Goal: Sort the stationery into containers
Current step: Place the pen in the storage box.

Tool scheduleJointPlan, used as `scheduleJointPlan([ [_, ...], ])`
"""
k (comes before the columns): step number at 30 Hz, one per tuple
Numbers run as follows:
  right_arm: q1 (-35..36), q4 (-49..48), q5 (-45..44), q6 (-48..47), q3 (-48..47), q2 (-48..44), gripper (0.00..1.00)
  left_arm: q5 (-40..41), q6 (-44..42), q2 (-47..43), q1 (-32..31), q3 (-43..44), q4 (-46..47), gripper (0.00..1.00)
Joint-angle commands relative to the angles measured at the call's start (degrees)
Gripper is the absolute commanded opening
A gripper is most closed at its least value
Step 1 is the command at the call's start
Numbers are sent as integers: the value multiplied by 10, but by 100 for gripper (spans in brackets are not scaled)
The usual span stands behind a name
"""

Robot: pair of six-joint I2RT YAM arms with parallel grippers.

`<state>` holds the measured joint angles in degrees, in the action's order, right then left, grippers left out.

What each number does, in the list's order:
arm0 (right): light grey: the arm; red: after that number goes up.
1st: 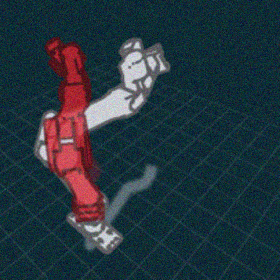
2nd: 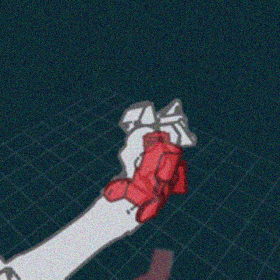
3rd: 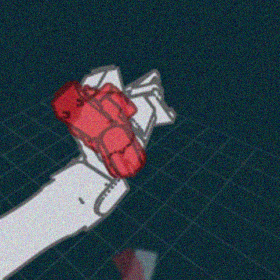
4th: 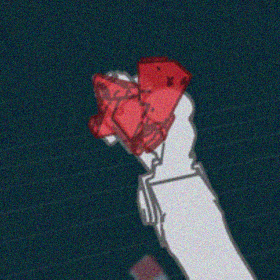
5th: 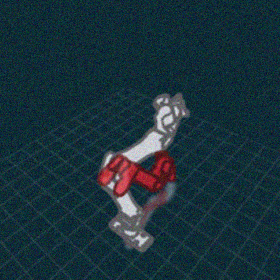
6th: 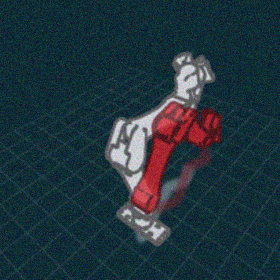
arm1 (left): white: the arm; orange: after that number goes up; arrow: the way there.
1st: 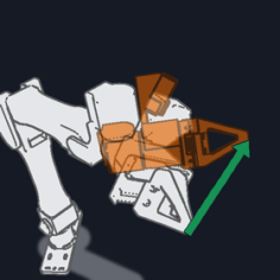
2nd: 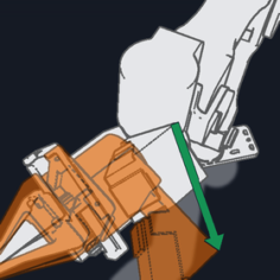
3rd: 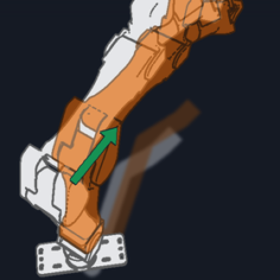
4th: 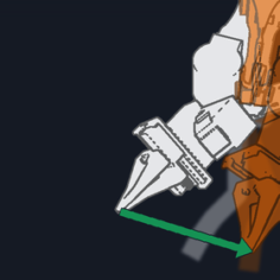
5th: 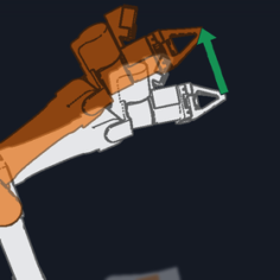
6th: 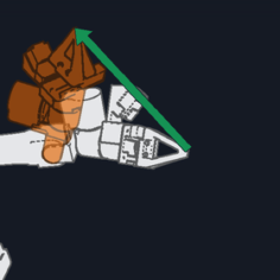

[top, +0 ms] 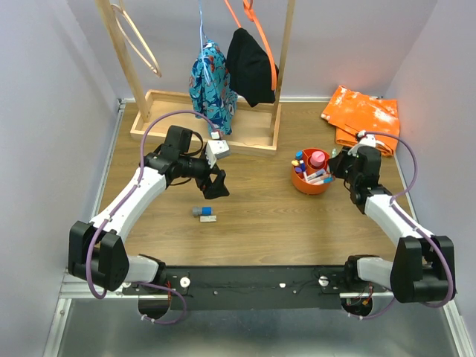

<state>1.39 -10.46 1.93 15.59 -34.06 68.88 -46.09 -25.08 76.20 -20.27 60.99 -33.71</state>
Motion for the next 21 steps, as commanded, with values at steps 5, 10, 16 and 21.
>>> scheduleJointPlan([
  [5, -4, -17, 21, 8, -5, 5, 39, 8, -2, 2, -2, -4, 1, 99],
  [10, -4, 10, 16, 12, -21, -6, 42, 6, 0, 0, -2, -10, 6, 99],
  [16, -4, 30, 11, 13, -28, -21, 47, 3, 6, 0, -2, -13, 18, 99],
  [21, -4, 93, -17, -8, -83, -54, 47, 9, -14, -3, -2, -16, 0, 99],
])
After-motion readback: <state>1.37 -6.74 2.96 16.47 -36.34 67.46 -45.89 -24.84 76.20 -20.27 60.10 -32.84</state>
